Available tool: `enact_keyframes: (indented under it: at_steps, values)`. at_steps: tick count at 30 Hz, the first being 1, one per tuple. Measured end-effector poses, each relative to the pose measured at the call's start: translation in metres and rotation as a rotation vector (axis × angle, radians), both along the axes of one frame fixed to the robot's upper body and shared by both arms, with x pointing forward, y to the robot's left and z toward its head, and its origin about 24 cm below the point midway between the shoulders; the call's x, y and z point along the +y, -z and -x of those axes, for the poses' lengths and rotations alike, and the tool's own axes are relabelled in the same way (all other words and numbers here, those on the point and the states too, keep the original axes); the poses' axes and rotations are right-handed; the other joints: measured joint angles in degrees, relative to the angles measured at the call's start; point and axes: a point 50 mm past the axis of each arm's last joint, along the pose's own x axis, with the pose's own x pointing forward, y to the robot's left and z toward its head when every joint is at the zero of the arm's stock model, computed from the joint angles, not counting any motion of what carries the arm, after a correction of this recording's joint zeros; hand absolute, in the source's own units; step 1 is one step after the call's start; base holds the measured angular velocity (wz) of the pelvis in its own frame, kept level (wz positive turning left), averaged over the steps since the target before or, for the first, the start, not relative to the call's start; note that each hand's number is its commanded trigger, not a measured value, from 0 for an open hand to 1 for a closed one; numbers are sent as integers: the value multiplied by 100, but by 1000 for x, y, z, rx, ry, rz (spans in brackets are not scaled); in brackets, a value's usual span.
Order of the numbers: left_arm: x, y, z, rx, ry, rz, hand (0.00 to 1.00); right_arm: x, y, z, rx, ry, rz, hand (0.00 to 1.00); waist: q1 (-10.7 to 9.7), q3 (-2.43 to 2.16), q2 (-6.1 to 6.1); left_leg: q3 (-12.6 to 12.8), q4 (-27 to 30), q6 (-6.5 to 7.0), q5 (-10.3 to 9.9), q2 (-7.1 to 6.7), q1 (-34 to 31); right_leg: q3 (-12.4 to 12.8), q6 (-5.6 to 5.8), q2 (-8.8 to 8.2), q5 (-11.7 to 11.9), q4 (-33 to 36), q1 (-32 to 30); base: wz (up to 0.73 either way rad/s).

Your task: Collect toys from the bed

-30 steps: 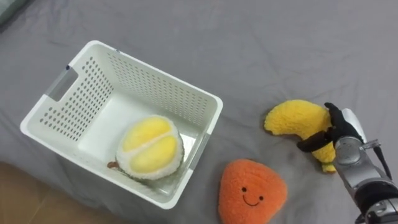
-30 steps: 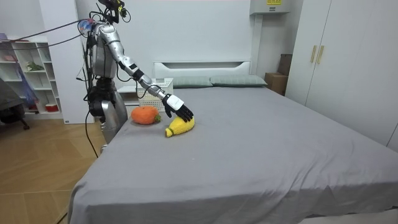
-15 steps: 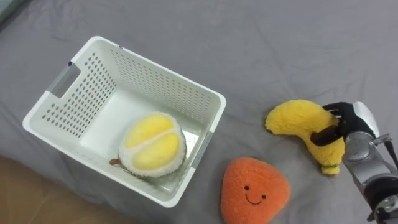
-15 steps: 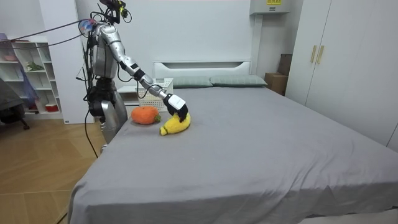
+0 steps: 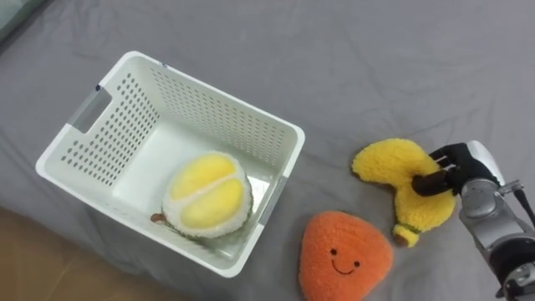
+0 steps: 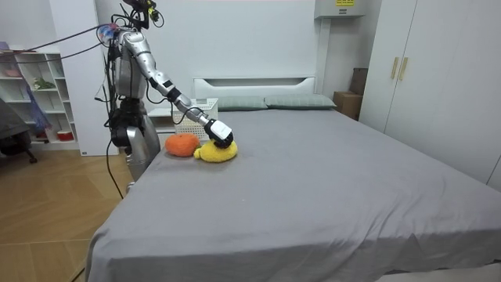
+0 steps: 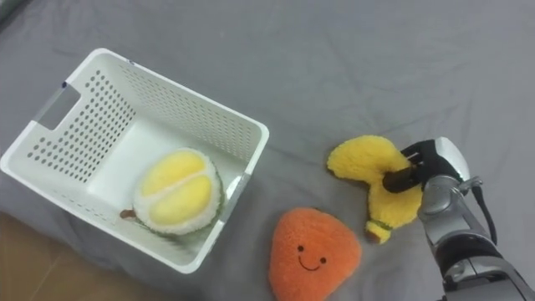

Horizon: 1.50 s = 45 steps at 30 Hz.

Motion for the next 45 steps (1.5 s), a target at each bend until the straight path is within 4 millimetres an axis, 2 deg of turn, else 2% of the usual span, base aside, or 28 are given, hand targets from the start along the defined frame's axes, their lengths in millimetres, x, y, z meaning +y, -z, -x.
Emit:
enact_keyframes:
  at_steps: [7, 14, 21, 25, 27, 28, 30, 33, 35, 40, 45]
  values:
    - [-1, 0, 1, 1, 7, 5, 0, 1, 1, 0, -8, -14, -8, 100, -15, -8, 13, -2, 9, 0, 0, -1, 29, -6, 0, -2, 0, -1, 45, 0]
    - [-1, -1, -1, -19, 10, 3, 0, 2, -1, 1, -38, -21, -29, 100, -52, -51, 79, -9, 0, 0, 0, -1, 56, 11, 0, 11, 0, -5, 72, 0]
    - [1, -1, -1, -29, 0, -1, 0, 21, -11, -1, -136, -124, -40, 100, -232, -90, 35, 39, -85, -1, 2, 4, 314, 48, 1, 4, 0, -14, 272, -3]
    - [5, -1, 3, -21, -33, -4, 0, 39, -36, -13, -260, -206, -60, 100, -389, -117, -10, 84, -167, -1, 2, 12, 600, 58, 2, 6, -1, -31, 504, -6]
    - [7, -1, 4, -23, -47, -7, 0, 41, -43, -12, -303, -219, -68, 100, -377, -142, -46, 88, -206, -1, 1, 16, 729, 60, 2, 9, -1, -37, 622, 0]
    - [7, -1, 5, -22, -49, -7, 0, 43, -46, -9, -325, -225, -71, 100, -371, -172, -70, 88, -223, -1, 1, 17, 781, 61, 3, 10, -2, -35, 664, 0]
    - [7, -1, 9, -15, -52, -6, 0, 50, -53, -6, -364, -258, -75, 100, -373, -179, -83, 93, -237, 0, 1, 17, 839, 67, 4, 19, -2, -34, 719, 0]
    - [9, 0, 18, 6, -68, -9, 0, 58, -57, 1, -393, -294, -86, 100, -362, -180, -80, 108, -302, 2, -1, 14, 1064, 74, 18, 20, -11, -41, 905, -4]
    - [11, 0, 28, 22, -89, -15, 0, 65, -68, 0, -439, -334, -74, 100, -356, -177, -71, 138, -329, 3, -1, 14, 1190, 106, 33, 10, -21, -40, 999, -10]
    - [10, 1, 33, 36, -52, -25, 0, 85, -96, 1, -542, -454, 5, 100, -365, -175, -39, 155, -323, 3, -1, 5, 1243, 194, 33, 31, -21, -48, 1053, -3]
    - [14, -1, 38, 44, -59, -62, 0, 99, -114, 8, -601, -532, 22, 100, -328, -168, -15, 175, -344, 7, -1, 3, 1360, 285, 33, 47, -21, -60, 1154, -1]
